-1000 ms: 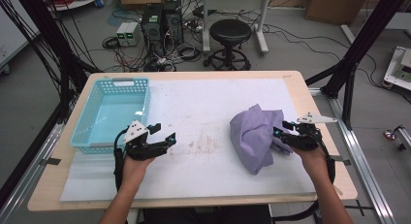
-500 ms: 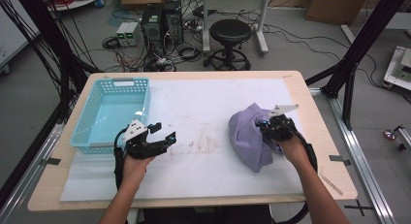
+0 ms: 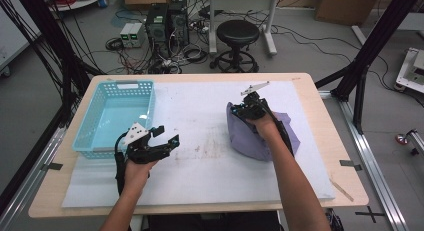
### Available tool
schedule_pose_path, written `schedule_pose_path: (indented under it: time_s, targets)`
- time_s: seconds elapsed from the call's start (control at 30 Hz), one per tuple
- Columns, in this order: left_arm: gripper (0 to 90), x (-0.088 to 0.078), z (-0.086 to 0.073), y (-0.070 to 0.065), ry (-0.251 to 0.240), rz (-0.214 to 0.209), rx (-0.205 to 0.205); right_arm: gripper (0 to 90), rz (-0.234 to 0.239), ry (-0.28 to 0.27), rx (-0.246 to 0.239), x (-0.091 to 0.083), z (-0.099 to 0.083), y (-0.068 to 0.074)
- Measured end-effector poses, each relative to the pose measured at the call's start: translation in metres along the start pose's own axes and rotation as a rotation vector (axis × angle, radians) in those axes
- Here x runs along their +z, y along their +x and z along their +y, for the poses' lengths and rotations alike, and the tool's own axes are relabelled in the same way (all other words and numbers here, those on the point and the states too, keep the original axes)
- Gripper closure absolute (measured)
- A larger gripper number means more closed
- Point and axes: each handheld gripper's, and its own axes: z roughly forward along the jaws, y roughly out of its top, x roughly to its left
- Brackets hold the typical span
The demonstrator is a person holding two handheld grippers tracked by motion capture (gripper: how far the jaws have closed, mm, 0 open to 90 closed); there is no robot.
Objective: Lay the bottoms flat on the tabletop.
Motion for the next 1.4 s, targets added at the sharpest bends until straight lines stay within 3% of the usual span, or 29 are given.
schedule_pose_path:
  time_s: [0.13, 0.37, 0.47, 0.53, 0.67, 0.73, 0.83, 0.87, 0.97, 1.03, 1.1, 1.13, 1.17, 1.3, 1.4]
  targets:
    - [28.3, -0.002, 0.0, 0.001, -0.003, -0.002, -0.006, 60.3, -0.01, -0.014, 0.031, -0.013, -0.002, -0.006]
    - [28.3, -0.002, 0.0, -0.001, -0.006, -0.006, -0.001, 57.0, -0.055, -0.092, 0.03, -0.068, -0.019, -0.022]
    - [28.3, -0.001, -0.001, -0.001, -0.003, -0.008, -0.002, 56.7, -0.071, -0.079, 0.025, -0.087, -0.04, -0.026]
    - [28.4, -0.001, -0.001, -0.001, -0.003, -0.009, -0.002, 57.1, -0.06, -0.1, 0.033, -0.101, -0.059, -0.027]
    - [28.3, 0.001, -0.001, -0.001, -0.003, -0.012, -0.007, 58.2, -0.039, -0.084, 0.043, -0.115, -0.09, -0.028]
    - [28.3, 0.002, -0.001, -0.001, -0.001, -0.013, -0.008, 58.2, -0.028, -0.062, 0.045, -0.115, -0.1, -0.026]
    - [28.3, 0.004, -0.001, -0.002, 0.002, -0.016, -0.007, 58.6, 0.028, -0.063, 0.048, -0.11, -0.112, -0.019]
    - [28.3, 0.004, -0.001, -0.002, 0.001, -0.016, -0.008, 58.7, 0.067, -0.059, 0.045, -0.106, -0.115, -0.016]
    - [28.3, 0.005, -0.002, -0.003, 0.006, -0.018, -0.007, 56.0, 0.124, -0.017, 0.02, -0.093, -0.117, -0.007]
    - [28.3, 0.005, -0.002, -0.003, 0.008, -0.022, -0.005, 54.2, 0.133, 0.028, 0.0, -0.083, -0.117, -0.001]
    - [28.3, 0.005, -0.002, -0.003, 0.007, -0.019, -0.007, 60.3, 0.142, 0.092, -0.018, -0.071, -0.118, 0.007]
    - [28.3, 0.005, -0.002, -0.003, 0.006, -0.017, -0.009, 68.7, 0.155, 0.114, -0.015, -0.068, -0.117, 0.009]
    - [28.3, 0.005, -0.002, -0.003, 0.004, -0.017, -0.009, 75.1, 0.204, 0.123, -0.018, -0.066, -0.116, 0.013]
    - [28.3, 0.004, -0.002, -0.001, 0.002, -0.01, -0.01, 77.6, 0.271, 0.096, -0.055, -0.064, -0.103, 0.028]
    - [28.3, 0.003, -0.002, 0.0, 0.0, -0.006, -0.012, 76.5, 0.294, 0.04, -0.027, -0.06, -0.087, 0.035]
